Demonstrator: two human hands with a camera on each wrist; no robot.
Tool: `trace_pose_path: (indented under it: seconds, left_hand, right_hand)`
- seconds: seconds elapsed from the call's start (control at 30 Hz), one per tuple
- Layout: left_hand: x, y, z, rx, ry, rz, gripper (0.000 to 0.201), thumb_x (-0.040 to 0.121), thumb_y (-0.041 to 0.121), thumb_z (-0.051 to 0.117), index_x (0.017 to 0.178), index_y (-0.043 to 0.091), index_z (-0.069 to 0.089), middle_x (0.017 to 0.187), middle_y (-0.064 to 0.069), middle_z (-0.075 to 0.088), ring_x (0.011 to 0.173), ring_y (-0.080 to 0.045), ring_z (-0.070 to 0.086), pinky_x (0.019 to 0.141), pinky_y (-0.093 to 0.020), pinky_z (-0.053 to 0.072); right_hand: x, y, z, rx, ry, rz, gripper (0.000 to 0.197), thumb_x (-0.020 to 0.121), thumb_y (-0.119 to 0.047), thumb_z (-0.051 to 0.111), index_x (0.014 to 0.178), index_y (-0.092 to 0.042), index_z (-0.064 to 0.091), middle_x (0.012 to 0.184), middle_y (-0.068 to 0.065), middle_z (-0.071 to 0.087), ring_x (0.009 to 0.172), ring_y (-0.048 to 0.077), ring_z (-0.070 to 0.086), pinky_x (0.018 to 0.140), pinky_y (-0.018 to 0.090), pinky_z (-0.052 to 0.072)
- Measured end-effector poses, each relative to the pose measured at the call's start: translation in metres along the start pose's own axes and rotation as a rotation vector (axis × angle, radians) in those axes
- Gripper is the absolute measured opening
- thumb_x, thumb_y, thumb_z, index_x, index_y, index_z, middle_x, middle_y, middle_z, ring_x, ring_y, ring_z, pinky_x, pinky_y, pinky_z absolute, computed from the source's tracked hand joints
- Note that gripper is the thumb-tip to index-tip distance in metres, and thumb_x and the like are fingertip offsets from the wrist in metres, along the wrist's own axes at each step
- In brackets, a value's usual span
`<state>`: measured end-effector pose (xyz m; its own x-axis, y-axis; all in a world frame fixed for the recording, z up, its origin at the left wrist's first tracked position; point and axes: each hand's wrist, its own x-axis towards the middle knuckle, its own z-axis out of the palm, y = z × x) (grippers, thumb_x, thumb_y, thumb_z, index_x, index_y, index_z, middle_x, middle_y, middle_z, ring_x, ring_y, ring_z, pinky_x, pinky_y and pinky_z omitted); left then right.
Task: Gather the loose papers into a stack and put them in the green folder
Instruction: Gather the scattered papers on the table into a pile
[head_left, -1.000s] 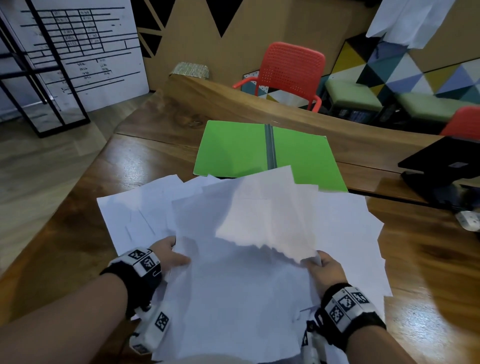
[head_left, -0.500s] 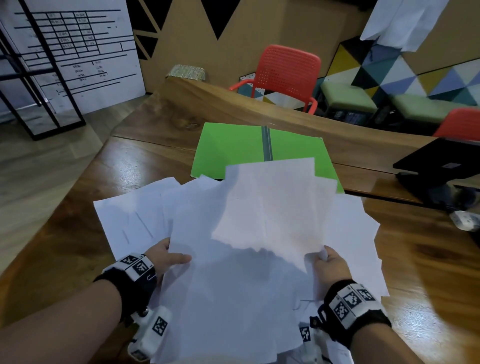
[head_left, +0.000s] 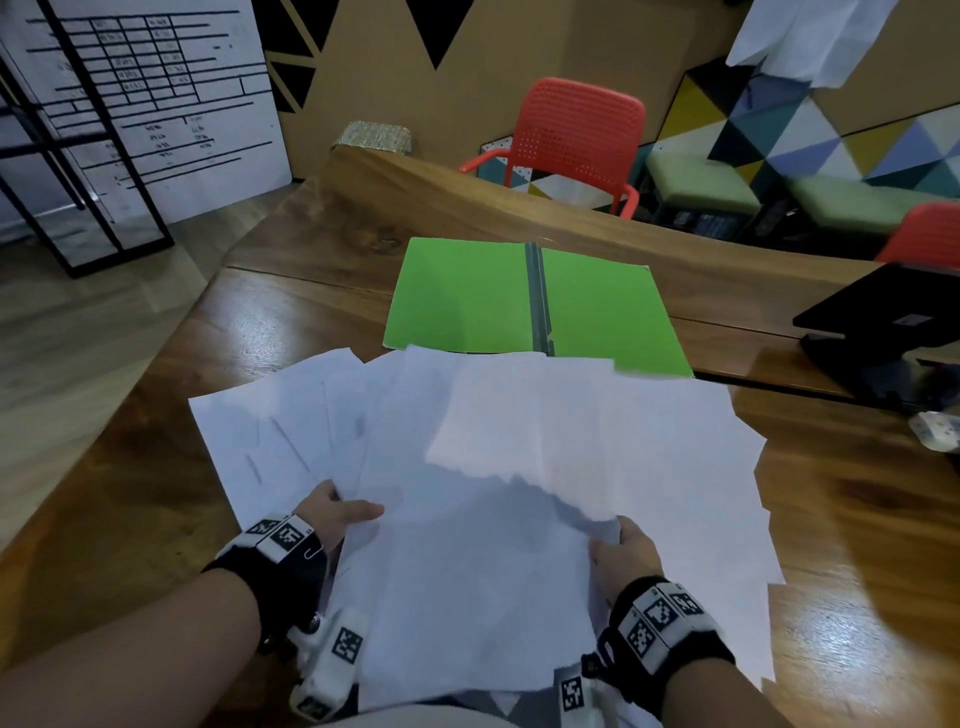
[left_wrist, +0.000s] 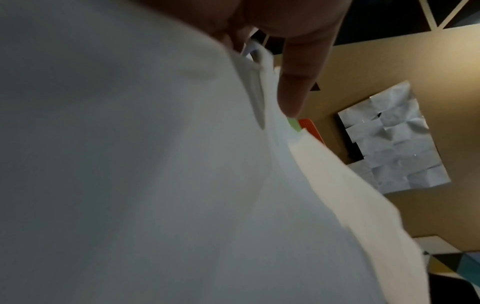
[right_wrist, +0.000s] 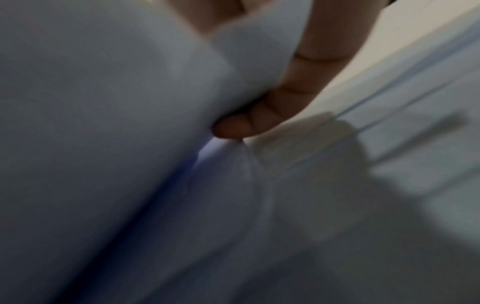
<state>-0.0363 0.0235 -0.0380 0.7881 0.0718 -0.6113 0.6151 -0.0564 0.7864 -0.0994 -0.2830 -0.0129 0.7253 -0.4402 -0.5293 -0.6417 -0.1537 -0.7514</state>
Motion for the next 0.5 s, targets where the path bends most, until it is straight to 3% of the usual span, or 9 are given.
trace_pose_path:
  seconds: [0.07,0.13,0.17,0.23,0.3,0.37,0.4,0.43,0.5]
  left_hand:
    - [0.004,-0.004,0.002,0.055,0.02,0.007,0.049,0.05,0.01,0.084,0.089,-0.005,0.058,0.087,-0.015,0.064,0.087,-0.032,0.062,0.08,-0.033,0.055]
    - [0.01,-0.006,-0.001,0.188,0.032,-0.017,0.053,0.053,0.024,0.083,0.092,-0.002,0.059,0.095,-0.018,0.066,0.095,-0.034,0.062,0.085,-0.037,0.053]
    - [0.008,-0.002,-0.002,0.238,0.023,-0.039,0.068,0.047,0.034,0.083,0.1,-0.001,0.059,0.105,-0.018,0.066,0.102,-0.034,0.062,0.091,-0.042,0.051]
    - [0.006,0.004,-0.002,0.304,-0.017,-0.057,0.094,0.042,0.045,0.078,0.12,-0.002,0.055,0.124,-0.018,0.061,0.114,-0.035,0.058,0.101,-0.044,0.045]
    - [0.0,0.01,-0.001,0.371,0.027,-0.075,0.073,0.058,0.036,0.079,0.116,-0.002,0.056,0.126,-0.016,0.059,0.117,-0.036,0.056,0.102,-0.04,0.043]
    - [-0.005,0.014,-0.001,0.322,0.035,-0.075,0.065,0.043,0.036,0.081,0.097,0.005,0.062,0.121,-0.021,0.063,0.111,-0.037,0.059,0.099,-0.045,0.047]
    - [-0.007,0.016,0.0,0.268,0.029,-0.083,0.068,0.034,0.035,0.08,0.093,0.007,0.063,0.118,-0.021,0.064,0.108,-0.037,0.06,0.096,-0.046,0.048]
    - [-0.006,0.015,0.0,0.239,0.012,-0.103,0.067,0.035,0.031,0.082,0.095,0.007,0.064,0.116,-0.019,0.064,0.107,-0.035,0.06,0.091,-0.042,0.05]
    - [-0.009,0.019,0.004,0.253,-0.004,-0.166,0.042,0.061,0.02,0.082,0.098,0.01,0.065,0.114,-0.015,0.062,0.108,-0.029,0.056,0.077,-0.029,0.053]
  right_hand:
    - [0.005,0.004,0.004,-0.015,-0.018,0.013,0.03,0.086,0.001,0.046,0.113,-0.002,0.058,0.089,0.011,0.065,0.078,0.025,0.063,0.062,0.025,0.05]
    - [0.007,0.007,0.01,-0.049,-0.135,0.02,0.038,0.083,0.003,0.046,0.119,-0.004,0.056,0.105,0.015,0.067,0.096,0.033,0.065,0.082,0.038,0.055]
    - [0.004,0.004,0.011,-0.064,-0.205,0.017,0.037,0.082,0.006,0.046,0.113,-0.007,0.06,0.104,0.015,0.069,0.096,0.034,0.065,0.085,0.044,0.055]
    - [0.001,0.002,0.007,-0.169,-0.245,-0.019,0.025,0.084,0.003,0.05,0.095,-0.014,0.065,0.092,0.011,0.07,0.091,0.033,0.066,0.084,0.046,0.055]
    - [0.003,-0.002,-0.002,-0.274,-0.168,-0.061,0.016,0.085,-0.009,0.058,0.075,-0.02,0.063,0.076,0.007,0.067,0.077,0.029,0.066,0.079,0.043,0.056]
    - [0.006,-0.004,-0.012,-0.286,-0.061,-0.089,0.017,0.083,-0.014,0.064,0.066,-0.016,0.061,0.062,0.008,0.063,0.059,0.025,0.061,0.069,0.038,0.055]
    - [0.006,-0.003,-0.014,-0.276,-0.036,-0.092,0.018,0.083,-0.015,0.064,0.065,-0.014,0.061,0.058,0.007,0.061,0.053,0.023,0.059,0.064,0.035,0.053]
    - [0.005,-0.003,-0.014,-0.282,-0.036,-0.092,0.019,0.083,-0.014,0.065,0.065,-0.012,0.061,0.056,0.007,0.06,0.051,0.021,0.058,0.06,0.032,0.052]
    - [-0.003,0.0,-0.007,-0.313,-0.165,-0.061,0.019,0.083,-0.014,0.065,0.065,-0.009,0.059,0.06,0.009,0.06,0.055,0.025,0.062,0.058,0.034,0.055]
